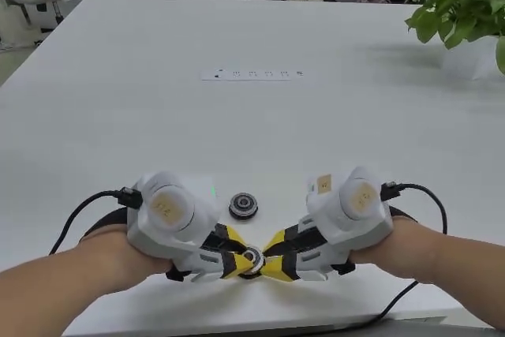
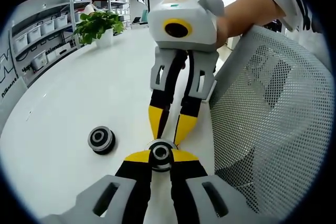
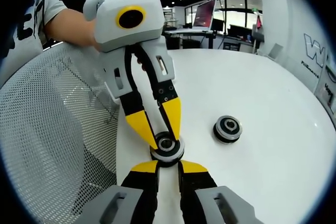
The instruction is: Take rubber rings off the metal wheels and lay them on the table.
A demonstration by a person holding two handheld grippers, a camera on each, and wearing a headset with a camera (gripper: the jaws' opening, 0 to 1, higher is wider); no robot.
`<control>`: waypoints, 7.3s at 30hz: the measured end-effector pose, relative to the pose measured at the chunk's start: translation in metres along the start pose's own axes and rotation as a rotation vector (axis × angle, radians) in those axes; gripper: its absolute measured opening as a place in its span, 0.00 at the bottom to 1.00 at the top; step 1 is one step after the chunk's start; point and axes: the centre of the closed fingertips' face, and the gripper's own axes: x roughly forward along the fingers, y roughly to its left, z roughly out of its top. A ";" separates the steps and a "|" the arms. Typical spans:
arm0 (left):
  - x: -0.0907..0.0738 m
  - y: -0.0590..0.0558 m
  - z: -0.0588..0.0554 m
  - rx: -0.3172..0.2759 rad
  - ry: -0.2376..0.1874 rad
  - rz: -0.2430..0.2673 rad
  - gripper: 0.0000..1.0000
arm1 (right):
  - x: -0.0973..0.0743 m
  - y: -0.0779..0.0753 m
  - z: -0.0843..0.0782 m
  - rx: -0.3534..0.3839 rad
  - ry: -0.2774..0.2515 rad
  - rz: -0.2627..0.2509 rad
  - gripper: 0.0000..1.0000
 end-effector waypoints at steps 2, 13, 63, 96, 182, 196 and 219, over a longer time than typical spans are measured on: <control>0.000 0.000 0.000 -0.001 0.000 0.001 0.08 | 0.000 0.000 0.000 0.000 -0.002 -0.001 0.11; 0.000 0.000 0.000 -0.003 -0.002 0.003 0.08 | -0.001 -0.001 -0.002 0.061 -0.003 0.001 0.02; 0.000 0.001 0.000 -0.011 0.005 0.016 0.08 | -0.009 -0.005 0.012 0.403 -0.132 0.037 0.00; 0.000 0.001 0.000 -0.011 0.008 0.020 0.08 | -0.007 0.001 0.022 0.390 -0.152 0.067 0.00; -0.110 0.019 -0.016 -0.157 -0.037 0.169 0.61 | 0.006 -0.007 0.066 0.390 -0.224 0.073 0.00; -0.118 0.021 -0.024 -0.175 -0.030 0.184 0.62 | 0.026 -0.018 0.060 0.389 -0.179 0.014 0.00; -0.111 0.022 -0.019 -0.167 -0.026 0.161 0.62 | 0.009 -0.029 0.061 0.348 -0.203 -0.050 0.12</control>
